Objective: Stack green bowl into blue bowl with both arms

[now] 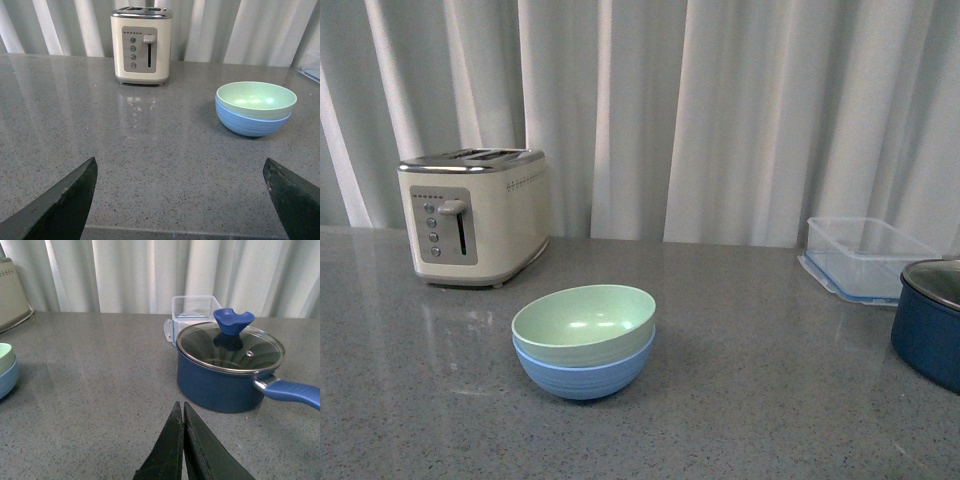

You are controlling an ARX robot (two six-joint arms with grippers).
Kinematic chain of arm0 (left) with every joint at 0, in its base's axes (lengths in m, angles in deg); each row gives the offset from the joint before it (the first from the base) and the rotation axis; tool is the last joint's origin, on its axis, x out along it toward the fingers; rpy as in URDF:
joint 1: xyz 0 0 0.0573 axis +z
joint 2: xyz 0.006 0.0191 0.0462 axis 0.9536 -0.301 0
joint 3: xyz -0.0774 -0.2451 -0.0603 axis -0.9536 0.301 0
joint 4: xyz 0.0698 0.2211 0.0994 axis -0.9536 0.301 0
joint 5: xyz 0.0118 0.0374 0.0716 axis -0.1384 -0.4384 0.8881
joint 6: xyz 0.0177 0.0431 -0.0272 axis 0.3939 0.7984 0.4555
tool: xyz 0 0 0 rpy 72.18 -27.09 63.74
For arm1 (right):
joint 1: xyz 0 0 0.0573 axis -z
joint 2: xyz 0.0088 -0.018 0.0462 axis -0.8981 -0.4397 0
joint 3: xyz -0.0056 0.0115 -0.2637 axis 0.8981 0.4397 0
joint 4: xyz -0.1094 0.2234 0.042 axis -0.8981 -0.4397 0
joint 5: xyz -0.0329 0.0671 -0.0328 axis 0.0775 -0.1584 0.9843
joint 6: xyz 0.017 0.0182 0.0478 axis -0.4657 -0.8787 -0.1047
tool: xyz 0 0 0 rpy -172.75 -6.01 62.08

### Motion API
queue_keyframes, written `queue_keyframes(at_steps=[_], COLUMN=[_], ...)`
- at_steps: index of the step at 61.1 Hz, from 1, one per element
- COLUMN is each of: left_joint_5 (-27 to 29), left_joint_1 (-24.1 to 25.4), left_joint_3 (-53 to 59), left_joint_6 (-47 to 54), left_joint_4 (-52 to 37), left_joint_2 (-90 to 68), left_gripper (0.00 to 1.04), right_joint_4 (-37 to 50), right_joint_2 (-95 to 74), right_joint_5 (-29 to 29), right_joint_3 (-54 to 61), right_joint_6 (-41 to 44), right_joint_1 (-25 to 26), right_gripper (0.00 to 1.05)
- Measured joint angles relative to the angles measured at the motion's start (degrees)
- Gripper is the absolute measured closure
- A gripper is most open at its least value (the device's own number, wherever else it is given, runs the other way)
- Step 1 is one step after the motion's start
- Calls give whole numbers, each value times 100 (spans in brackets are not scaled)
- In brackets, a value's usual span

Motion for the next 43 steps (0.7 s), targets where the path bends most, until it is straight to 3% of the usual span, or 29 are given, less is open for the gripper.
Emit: queue_keyframes(at_steps=[43], left_joint_5=[0], left_joint_1=[0], left_joint_3=[0], left_joint_6=[0], left_joint_4=[0], left_joint_2=[0], left_gripper=[7], right_joint_4=[-1274], right_joint_2=[1993], right_joint_5=[-4], right_joint_3=[636], right_joint_6=[0], right_joint_1=[0], right_gripper=[104])
